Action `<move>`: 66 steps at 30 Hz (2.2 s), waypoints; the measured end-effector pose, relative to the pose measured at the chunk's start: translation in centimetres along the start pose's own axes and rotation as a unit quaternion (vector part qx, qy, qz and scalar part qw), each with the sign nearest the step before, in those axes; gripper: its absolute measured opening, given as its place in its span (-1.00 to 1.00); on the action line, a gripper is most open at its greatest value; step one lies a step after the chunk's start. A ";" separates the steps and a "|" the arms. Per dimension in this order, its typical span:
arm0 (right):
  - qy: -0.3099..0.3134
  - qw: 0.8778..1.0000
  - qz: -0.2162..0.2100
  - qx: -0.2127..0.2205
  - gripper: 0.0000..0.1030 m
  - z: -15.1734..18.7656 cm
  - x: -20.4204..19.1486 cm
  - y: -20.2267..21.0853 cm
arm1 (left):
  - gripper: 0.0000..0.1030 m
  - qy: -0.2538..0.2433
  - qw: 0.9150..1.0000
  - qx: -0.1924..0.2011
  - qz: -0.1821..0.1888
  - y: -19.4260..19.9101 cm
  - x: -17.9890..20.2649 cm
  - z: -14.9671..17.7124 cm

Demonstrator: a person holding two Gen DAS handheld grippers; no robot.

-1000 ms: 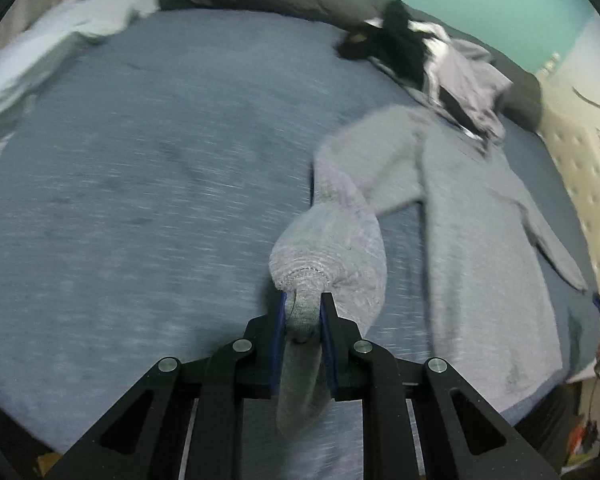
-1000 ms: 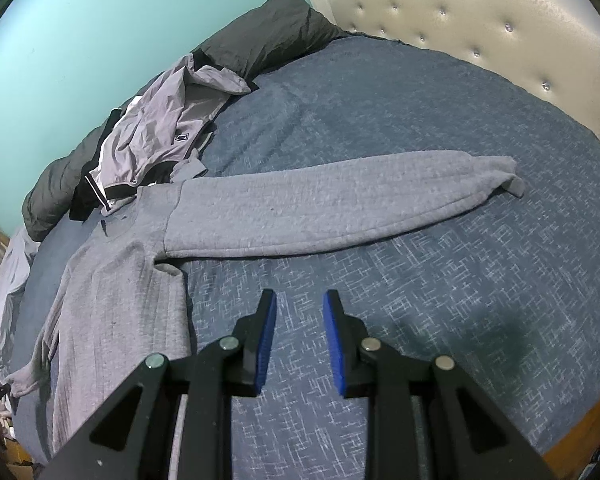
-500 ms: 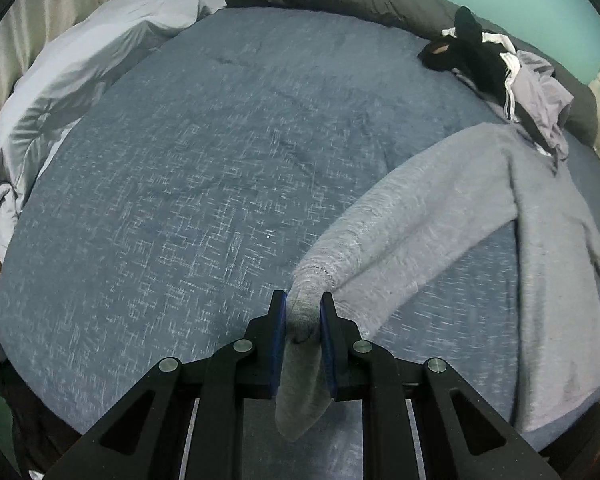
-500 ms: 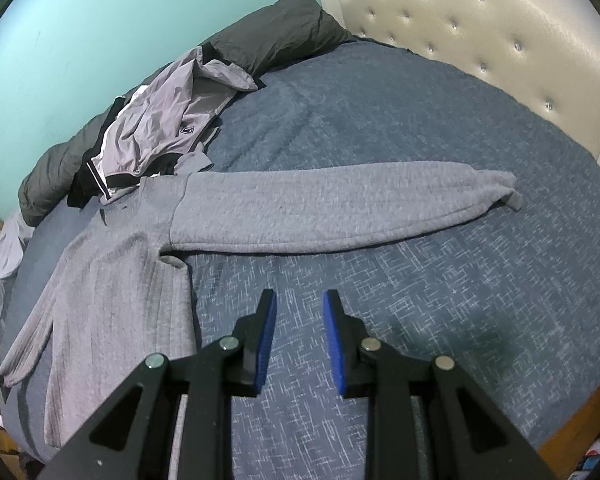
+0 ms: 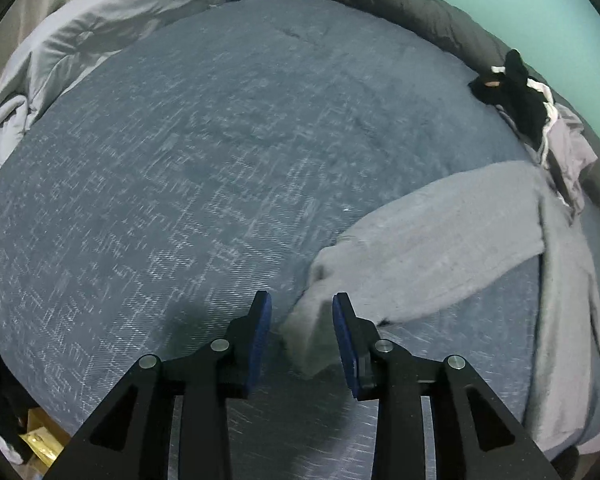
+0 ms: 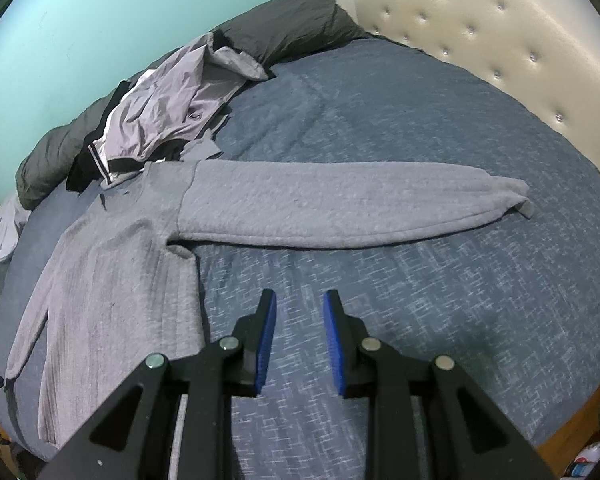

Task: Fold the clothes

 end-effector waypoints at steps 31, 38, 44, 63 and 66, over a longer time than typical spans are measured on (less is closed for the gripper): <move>0.022 1.000 -0.014 0.001 -0.54 -0.1 -2.3 0.2 | -0.47 0.038 0.998 0.036 0.045 0.3 1.8 1.7; 0.031 0.999 -0.014 -0.002 -0.54 0.1 -2.8 0.2 | -0.48 0.024 0.999 0.008 0.038 -2.8 2.6 3.4; 0.031 0.999 -0.012 -0.002 -0.54 -0.1 -2.7 0.1 | -0.76 -0.020 0.999 0.014 0.046 -3.0 3.8 3.6; 0.029 0.999 -0.015 -0.014 -0.54 1.4 -2.8 -0.3 | -0.99 -0.051 0.997 0.050 -0.037 2.2 -1.5 -2.1; 0.025 0.999 -0.014 -0.015 -0.54 1.4 -2.6 -0.4 | -0.99 -0.025 0.999 0.043 -0.003 1.6 -1.0 -1.6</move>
Point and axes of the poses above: each gripper's, at about its wrist camera, not at the fingertips, and y roughly against the way its jaws point, x to its right, z to its underside, the point moved 7 cm from there along -y, roughly the way its jaws point, and after that the axes turned 14 degrees about x, right-handed, at the moved point
